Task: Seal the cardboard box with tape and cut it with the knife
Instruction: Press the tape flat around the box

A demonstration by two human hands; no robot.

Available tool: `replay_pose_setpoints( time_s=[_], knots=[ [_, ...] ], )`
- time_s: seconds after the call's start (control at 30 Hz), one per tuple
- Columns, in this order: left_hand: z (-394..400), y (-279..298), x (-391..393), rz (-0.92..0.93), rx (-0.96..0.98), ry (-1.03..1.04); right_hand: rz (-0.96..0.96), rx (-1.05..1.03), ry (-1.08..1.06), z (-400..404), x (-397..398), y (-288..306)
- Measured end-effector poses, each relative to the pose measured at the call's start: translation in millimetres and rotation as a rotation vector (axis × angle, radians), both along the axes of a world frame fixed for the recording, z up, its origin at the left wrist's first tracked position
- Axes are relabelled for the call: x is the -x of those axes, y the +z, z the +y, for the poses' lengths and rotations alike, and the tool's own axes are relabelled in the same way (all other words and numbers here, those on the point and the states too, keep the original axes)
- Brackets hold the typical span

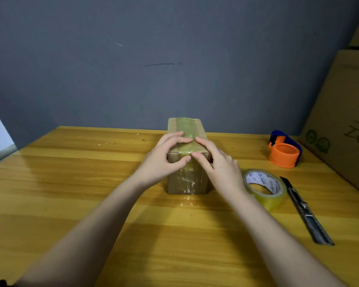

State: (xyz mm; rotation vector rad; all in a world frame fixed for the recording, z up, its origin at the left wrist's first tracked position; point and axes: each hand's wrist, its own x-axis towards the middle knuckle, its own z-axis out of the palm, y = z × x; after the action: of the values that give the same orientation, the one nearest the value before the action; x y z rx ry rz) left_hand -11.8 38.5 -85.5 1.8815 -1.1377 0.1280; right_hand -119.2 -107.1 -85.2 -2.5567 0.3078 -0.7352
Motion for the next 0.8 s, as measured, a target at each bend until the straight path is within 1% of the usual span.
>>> replay_pose_setpoints(
  time_s=[0.2,0.33,0.53,0.6,0.7,0.73,0.8],
  knots=[
    [1.0,-2.7,-1.8,-0.034,-0.001,0.012,0.06,0.057,0.03,-4.3,6.5,1.2],
    [1.4,-1.7,-1.9,-0.041,-0.036,0.007,0.141,0.187,0.029,-8.4,7.5,3.8],
    [5.6,4.9,-3.4,-0.052,-0.136,-0.027,0.164,0.246,0.013,-6.3,8.2,4.3],
    [7.7,7.3,-3.6,-0.036,-0.168,-0.051,0.172,0.176,0.033,-6.9,8.2,3.9],
    [10.3,9.1,-3.1,0.036,-0.158,-0.091,0.075,-0.15,0.106,-2.3,6.9,0.9],
    [10.5,9.0,-2.7,0.07,-0.13,-0.096,0.025,-0.208,0.096,1.6,5.2,-0.8],
    [9.2,6.9,-1.6,0.112,-0.06,-0.089,-0.05,-0.192,0.024,10.4,1.2,-4.6]
  ],
)
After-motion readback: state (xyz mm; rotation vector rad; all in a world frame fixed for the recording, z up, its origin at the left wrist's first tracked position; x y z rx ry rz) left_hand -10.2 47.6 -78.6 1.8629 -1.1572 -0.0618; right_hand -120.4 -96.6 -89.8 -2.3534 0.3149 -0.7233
